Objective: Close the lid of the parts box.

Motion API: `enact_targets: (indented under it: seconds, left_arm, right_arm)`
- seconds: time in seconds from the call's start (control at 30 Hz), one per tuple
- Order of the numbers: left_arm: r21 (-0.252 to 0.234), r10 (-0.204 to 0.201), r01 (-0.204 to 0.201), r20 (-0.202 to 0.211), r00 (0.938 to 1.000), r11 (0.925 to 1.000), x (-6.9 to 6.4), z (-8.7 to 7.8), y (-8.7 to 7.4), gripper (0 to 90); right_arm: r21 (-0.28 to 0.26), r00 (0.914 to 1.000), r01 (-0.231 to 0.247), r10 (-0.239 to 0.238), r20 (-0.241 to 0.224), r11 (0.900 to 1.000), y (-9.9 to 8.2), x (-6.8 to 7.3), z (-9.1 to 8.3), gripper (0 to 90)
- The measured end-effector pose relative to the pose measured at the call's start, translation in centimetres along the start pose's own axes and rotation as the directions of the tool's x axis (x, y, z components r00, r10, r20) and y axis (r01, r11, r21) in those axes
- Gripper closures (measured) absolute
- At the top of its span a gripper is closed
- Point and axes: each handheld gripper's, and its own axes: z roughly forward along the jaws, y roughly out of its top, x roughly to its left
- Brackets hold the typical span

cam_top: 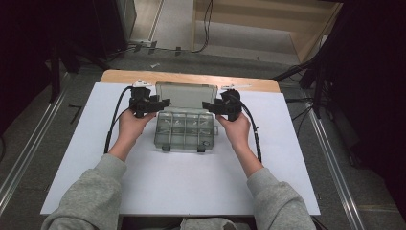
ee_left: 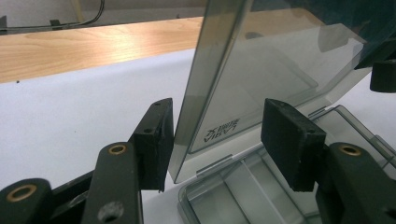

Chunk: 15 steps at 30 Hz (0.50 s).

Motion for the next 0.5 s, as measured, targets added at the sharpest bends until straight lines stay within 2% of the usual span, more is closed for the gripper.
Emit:
enact_targets:
  seconds: [0.37, 0.5]
  left_arm:
    - [0.008, 0.010, -0.010, 0.007, 0.9999, 0.9999, -0.42, -0.57, -0.21, 43.7]
    - [0.010, 0.011, -0.011, 0.022, 0.9997, 0.9999, -0.39, -0.77, -0.38, 43.7]
  right_arm:
    - [-0.016, 0.9998, 0.019, -0.020, -0.008, 0.9997, -0.63, 0.37, -0.48, 37.7]
    - [-0.023, 0.9996, 0.019, -0.019, -0.019, 0.9995, -0.93, 0.38, -0.68, 37.5]
